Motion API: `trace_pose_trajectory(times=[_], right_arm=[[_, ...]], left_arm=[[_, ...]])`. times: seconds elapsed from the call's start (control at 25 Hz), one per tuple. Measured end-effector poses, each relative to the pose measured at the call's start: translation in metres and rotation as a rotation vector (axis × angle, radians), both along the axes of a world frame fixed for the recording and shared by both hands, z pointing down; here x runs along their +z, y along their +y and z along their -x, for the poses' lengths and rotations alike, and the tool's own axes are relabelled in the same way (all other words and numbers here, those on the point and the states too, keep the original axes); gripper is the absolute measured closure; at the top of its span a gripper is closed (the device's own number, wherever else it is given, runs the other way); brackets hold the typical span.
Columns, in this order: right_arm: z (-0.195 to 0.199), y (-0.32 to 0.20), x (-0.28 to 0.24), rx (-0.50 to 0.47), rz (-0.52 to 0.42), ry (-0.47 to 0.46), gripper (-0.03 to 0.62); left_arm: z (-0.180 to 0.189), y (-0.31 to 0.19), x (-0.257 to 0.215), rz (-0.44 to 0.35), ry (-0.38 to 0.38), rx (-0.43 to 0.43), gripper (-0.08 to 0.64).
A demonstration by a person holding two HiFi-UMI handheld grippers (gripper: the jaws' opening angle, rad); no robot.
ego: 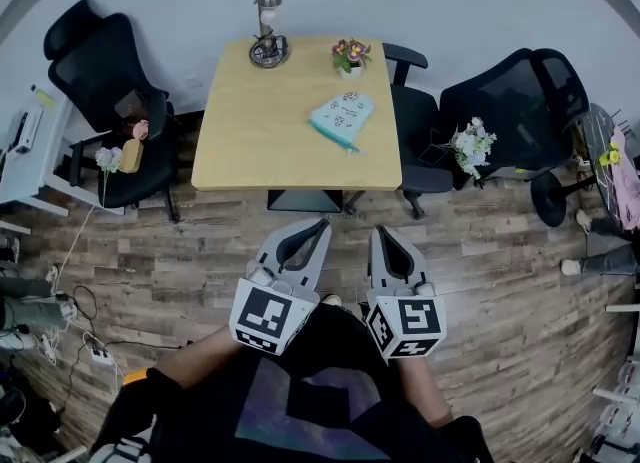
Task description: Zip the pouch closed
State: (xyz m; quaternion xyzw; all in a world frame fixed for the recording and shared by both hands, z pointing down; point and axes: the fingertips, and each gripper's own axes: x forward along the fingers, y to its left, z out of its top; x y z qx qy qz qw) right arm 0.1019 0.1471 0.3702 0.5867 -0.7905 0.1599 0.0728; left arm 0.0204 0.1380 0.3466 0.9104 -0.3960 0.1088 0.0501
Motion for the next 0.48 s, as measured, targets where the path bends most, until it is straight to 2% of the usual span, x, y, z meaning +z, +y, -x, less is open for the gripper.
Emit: trace_pose_trajectory(times=[0.16,0.28,0.4,0.48], right_arm=[[-0.001,-0.008,0.012,0.004,0.037,-0.004,0.577],[-0.005,-0.019,0.02,0.02,0.058,0.012,0.577],[-0.012,-0.035,0.03,0.057,0.091,0.03,0.577],[-0.013,-0.052,0.031,0.072,0.101,0.048,0.577]], left_arm=[[-0.003,-0.004,0.014,0.054,-0.016,0.005,0.551],[-0.009,-0.021,0.022,0.054,-0.006,0.034,0.551],[-0.013,-0.044,0.029,0.089,0.017,0.049,0.551],[-0.015,-0.066,0.028,0.068,0.03,0.068,0.551]])
